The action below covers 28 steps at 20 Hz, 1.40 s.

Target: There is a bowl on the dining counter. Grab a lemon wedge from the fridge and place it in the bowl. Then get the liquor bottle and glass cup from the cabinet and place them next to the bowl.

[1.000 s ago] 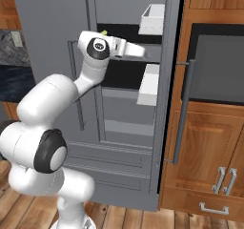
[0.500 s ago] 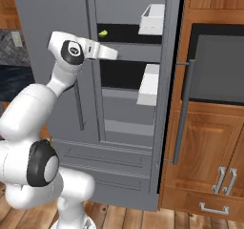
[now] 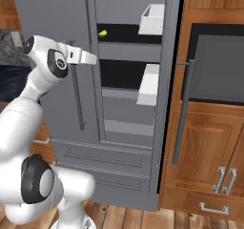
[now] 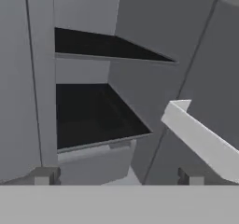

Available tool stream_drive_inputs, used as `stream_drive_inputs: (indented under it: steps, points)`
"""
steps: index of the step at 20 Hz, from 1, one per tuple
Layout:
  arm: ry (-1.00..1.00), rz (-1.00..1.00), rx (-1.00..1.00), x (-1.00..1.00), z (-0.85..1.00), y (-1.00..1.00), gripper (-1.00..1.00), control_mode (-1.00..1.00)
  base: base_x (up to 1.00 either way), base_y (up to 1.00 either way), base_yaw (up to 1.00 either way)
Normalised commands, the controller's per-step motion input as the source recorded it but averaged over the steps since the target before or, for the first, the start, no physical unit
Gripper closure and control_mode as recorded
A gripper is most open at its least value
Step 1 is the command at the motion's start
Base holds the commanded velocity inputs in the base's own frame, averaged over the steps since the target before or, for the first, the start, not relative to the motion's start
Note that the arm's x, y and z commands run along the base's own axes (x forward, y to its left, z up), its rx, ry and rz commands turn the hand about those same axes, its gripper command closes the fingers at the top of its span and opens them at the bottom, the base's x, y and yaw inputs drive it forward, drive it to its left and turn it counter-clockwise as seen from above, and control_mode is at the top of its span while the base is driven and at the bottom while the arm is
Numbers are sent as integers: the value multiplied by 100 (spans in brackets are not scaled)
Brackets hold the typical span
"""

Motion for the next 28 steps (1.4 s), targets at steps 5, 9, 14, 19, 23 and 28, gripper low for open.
stream_drive_inputs:
  steps: [5, 9, 14, 19, 23, 28]
  points:
    - [0, 40, 15, -2, -21, 95, -100, -100, 0, 0, 0]
    - [0, 39, 15, 0, -9, 91, -100, -100, 0, 0, 0]
    - [9, 29, 17, 27, 0, 39, -100, -100, 0, 0, 0]
    - [7, 9, 9, 59, 0, 0, -100, -100, 0, 0, 0]
    - [11, -5, 2, 48, 0, 0, -100, -100, 0, 0, 0]
    - [9, -17, 0, 52, 0, 0, -100, -100, 0, 0, 0]
